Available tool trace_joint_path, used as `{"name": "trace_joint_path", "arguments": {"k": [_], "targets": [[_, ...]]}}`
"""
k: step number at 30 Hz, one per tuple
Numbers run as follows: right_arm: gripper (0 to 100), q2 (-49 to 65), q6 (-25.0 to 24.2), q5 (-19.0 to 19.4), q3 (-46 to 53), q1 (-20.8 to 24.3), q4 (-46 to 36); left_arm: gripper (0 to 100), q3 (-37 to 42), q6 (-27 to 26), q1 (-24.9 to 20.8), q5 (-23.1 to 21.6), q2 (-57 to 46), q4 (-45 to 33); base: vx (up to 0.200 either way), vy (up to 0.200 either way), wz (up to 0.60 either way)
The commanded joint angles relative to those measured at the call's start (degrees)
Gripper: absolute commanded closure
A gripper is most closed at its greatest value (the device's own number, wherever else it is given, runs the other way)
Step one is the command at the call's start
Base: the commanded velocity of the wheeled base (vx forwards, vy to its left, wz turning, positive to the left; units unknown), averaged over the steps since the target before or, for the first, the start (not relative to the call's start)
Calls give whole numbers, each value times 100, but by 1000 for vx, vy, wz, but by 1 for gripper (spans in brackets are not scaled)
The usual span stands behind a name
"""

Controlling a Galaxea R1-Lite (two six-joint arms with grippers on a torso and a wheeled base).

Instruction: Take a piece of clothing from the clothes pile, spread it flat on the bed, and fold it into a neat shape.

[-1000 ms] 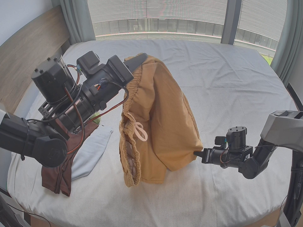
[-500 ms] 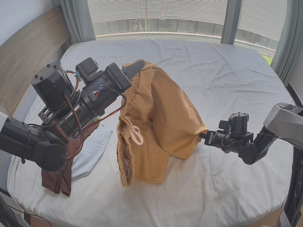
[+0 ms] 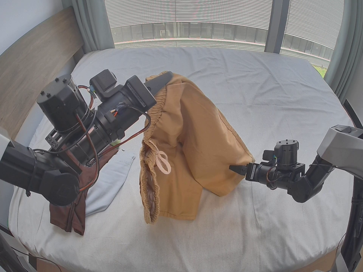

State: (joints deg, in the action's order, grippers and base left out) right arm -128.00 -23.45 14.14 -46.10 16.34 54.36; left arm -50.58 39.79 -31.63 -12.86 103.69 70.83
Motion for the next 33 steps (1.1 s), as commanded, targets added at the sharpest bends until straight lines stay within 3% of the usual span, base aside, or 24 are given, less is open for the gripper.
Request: {"name": "trace_joint_path", "arguments": {"k": [1, 7, 13, 27, 33], "targets": [[0, 522, 25, 1, 691, 362, -13, 100, -13, 2, 43, 3, 19, 1, 0, 0, 0], [0, 531, 122, 45, 1262, 1065, 5, 100, -5, -6, 52, 3, 11, 1, 0, 0, 0], [0, 478, 104, 247, 1227, 1425, 5, 100, 4, -6, 52, 117, 28, 1, 0, 0, 0], [0, -146, 87, 317, 1367, 1680, 145, 100, -22, -33, 43, 126, 37, 1, 0, 0, 0], [0, -216, 25, 581, 1104, 1759, 260, 100, -13, -42, 26, 135, 37, 10, 0, 0, 0]]}}
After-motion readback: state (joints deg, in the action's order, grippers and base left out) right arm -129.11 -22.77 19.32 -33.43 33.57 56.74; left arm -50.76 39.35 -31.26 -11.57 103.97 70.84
